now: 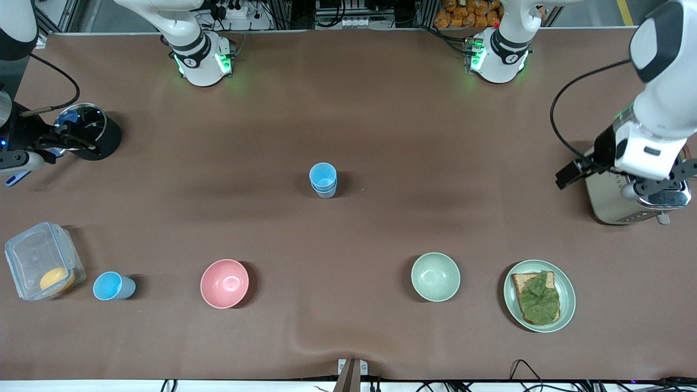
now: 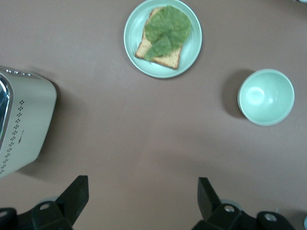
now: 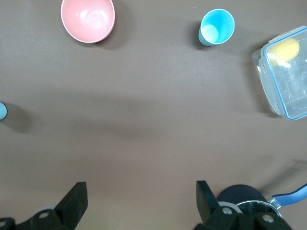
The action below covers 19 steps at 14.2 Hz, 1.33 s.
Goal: Stack blue cups with both arms
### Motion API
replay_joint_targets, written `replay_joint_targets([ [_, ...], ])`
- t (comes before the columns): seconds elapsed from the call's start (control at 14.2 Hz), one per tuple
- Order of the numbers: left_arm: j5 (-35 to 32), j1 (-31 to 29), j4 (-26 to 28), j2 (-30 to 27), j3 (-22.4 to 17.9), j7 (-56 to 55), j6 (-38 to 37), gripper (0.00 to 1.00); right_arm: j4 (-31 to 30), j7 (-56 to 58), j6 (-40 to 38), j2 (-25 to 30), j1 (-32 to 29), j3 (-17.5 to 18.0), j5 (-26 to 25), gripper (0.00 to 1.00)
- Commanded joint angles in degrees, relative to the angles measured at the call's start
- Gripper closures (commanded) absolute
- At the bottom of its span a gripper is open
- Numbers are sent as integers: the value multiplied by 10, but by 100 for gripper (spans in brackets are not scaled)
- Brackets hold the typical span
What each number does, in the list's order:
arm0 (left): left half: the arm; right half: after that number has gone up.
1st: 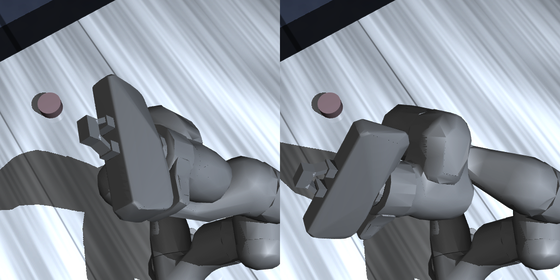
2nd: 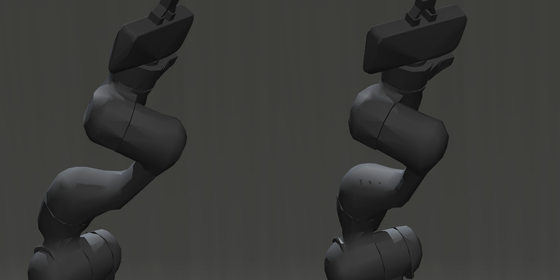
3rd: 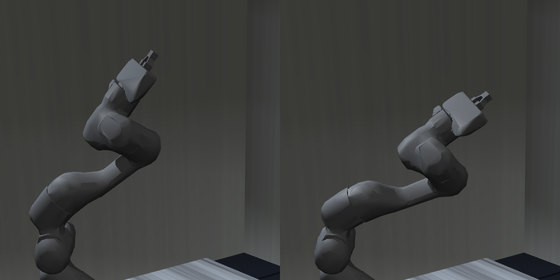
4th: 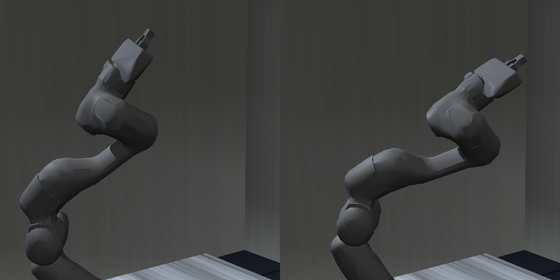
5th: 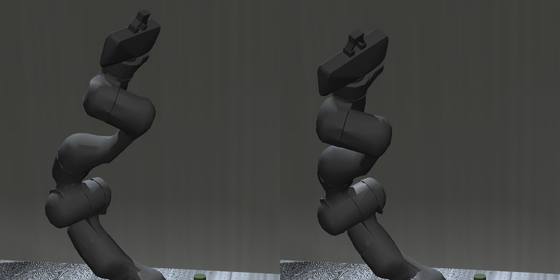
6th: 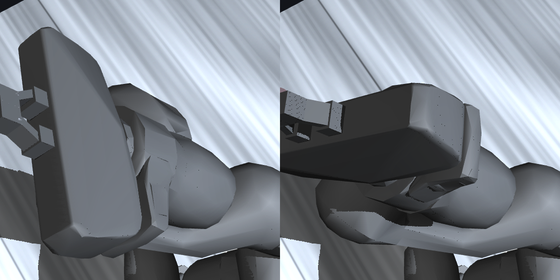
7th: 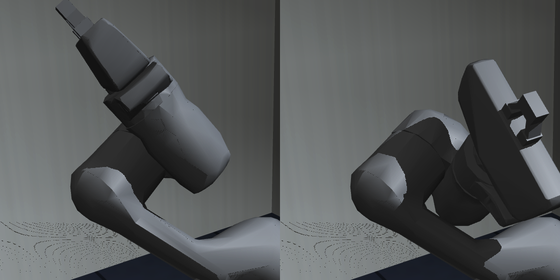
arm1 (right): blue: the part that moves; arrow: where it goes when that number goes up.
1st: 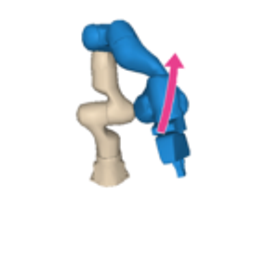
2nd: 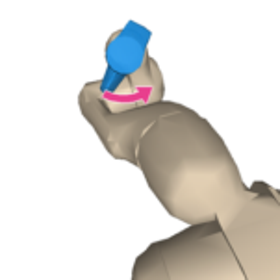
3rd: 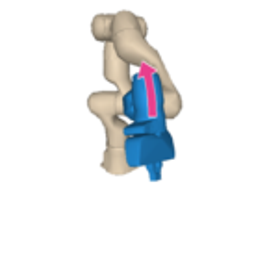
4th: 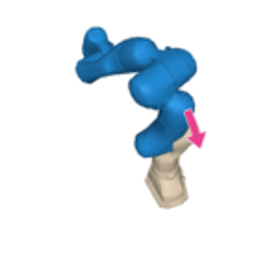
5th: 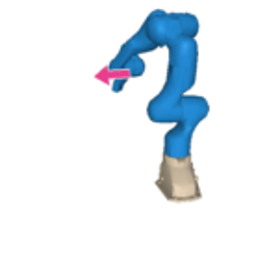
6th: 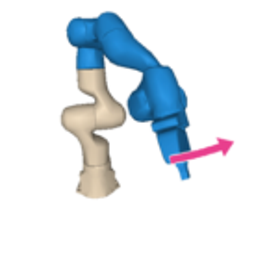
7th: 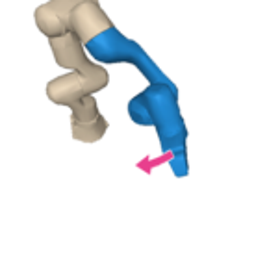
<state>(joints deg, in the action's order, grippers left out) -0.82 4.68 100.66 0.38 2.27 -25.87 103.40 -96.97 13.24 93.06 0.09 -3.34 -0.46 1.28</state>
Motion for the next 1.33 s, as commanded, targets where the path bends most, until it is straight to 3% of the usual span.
replay_joint_targets([
  [0.0,14,-3,14,-38,4,81,-36,0,2,6,-8,7,4,-4,6,0],
  [0.56,18,4,-65,-39,-45,189,-163,0,2,7,-9,7,3,-4,6,0],
  [1.26,14,23,-100,-9,-52,194,-205,0,1,7,-8,6,1,-5,6,0],
])
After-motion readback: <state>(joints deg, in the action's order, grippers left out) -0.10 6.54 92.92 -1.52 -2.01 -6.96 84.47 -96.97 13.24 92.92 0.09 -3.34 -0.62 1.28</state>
